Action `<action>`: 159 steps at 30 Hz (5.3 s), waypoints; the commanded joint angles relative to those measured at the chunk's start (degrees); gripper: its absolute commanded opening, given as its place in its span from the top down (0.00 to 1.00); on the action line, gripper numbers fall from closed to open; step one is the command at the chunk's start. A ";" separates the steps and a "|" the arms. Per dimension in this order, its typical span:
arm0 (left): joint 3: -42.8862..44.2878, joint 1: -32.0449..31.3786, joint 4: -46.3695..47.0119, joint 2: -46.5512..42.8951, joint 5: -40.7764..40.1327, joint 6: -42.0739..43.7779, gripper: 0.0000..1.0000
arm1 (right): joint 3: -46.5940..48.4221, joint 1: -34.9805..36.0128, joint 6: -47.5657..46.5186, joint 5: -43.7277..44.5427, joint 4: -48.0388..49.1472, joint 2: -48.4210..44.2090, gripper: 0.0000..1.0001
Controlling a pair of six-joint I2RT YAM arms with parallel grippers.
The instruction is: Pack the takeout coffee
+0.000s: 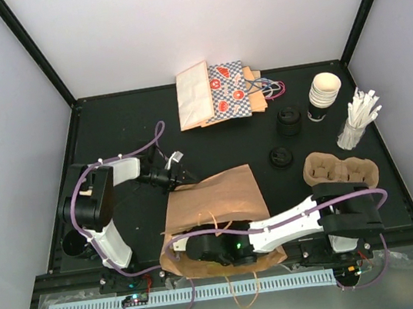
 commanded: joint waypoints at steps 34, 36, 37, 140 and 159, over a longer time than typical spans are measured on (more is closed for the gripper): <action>-0.72 -6.38 -12.95 -2.29 2.79 -0.93 0.43 | 1.82 -7.55 -12.50 7.42 -10.71 -5.38 0.57; -0.97 -6.39 -13.15 -2.53 2.69 -0.78 0.43 | 1.84 -7.49 -10.88 6.14 -12.83 -5.48 0.57; -1.07 -6.39 -13.27 -2.60 2.65 -0.71 0.43 | 2.06 -7.49 -9.64 5.14 -14.61 -5.61 0.57; -3.31 -8.34 -7.08 -4.46 -0.63 -4.16 0.43 | 10.49 -1.01 25.68 -15.48 -42.61 -11.42 0.22; -4.36 -9.15 -4.39 -3.51 3.49 -5.69 0.43 | 4.88 1.61 14.45 4.84 -33.84 -1.29 0.34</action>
